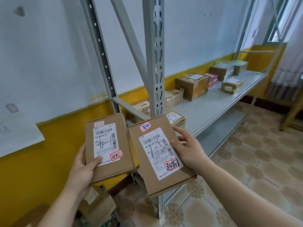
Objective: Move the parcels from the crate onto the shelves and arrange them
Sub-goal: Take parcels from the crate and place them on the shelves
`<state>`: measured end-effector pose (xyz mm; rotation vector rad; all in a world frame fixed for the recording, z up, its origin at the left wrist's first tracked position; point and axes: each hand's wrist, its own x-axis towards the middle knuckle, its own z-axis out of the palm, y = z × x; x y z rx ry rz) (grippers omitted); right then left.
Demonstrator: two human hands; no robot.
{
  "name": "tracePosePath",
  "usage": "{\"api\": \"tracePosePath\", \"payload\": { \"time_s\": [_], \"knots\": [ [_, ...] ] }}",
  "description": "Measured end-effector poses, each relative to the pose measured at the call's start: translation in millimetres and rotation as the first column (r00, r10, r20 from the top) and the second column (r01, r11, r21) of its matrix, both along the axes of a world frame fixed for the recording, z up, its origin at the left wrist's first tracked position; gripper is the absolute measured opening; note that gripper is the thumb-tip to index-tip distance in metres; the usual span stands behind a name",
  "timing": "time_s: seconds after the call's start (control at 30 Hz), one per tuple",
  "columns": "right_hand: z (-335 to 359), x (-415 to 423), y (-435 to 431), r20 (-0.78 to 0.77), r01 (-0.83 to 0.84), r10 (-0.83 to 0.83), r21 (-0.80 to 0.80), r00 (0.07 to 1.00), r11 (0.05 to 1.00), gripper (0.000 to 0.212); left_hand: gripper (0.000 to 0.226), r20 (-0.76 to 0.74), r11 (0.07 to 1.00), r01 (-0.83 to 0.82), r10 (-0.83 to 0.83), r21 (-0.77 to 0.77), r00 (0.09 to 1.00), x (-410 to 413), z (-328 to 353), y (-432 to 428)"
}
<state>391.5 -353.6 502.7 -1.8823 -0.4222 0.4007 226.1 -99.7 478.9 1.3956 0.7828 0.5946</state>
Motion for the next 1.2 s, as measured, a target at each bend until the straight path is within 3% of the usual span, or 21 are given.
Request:
{"api": "tracePosePath", "payload": {
  "time_s": [0.3,0.43,0.5,0.83,1.2],
  "knots": [
    [-12.2,11.6,-19.2,-0.027,-0.065,0.065,-0.006,0.998,0.998,0.045,0.082,-0.036,0.987,-0.031,0.037,0.159,0.999,-17.3,-0.3,-62.1],
    [-13.2,-1.0,-40.7,-0.098,-0.089,0.084,-0.042,0.992,0.995,0.068,0.079,-0.075,0.977,0.04,-0.025,0.209,0.997,-24.5,0.0,-76.4],
    [-15.1,-8.1,-57.5,-0.103,-0.052,0.045,-0.068,0.994,0.996,0.076,0.074,-0.094,0.972,0.1,-0.081,0.214,0.992,-21.5,1.8,-82.9],
    [-37.1,-22.8,-168.8,-0.1,0.33,-0.324,0.051,0.941,0.943,0.077,0.075,-0.167,0.88,0.418,-0.389,0.223,0.906,27.7,-10.6,-150.1],
    [-17.2,61.9,-287.6,0.005,0.384,-0.385,0.076,0.923,0.92,0.079,0.072,-0.133,0.834,0.481,-0.462,0.27,0.877,141.8,12.7,-247.0]
  ]
}}
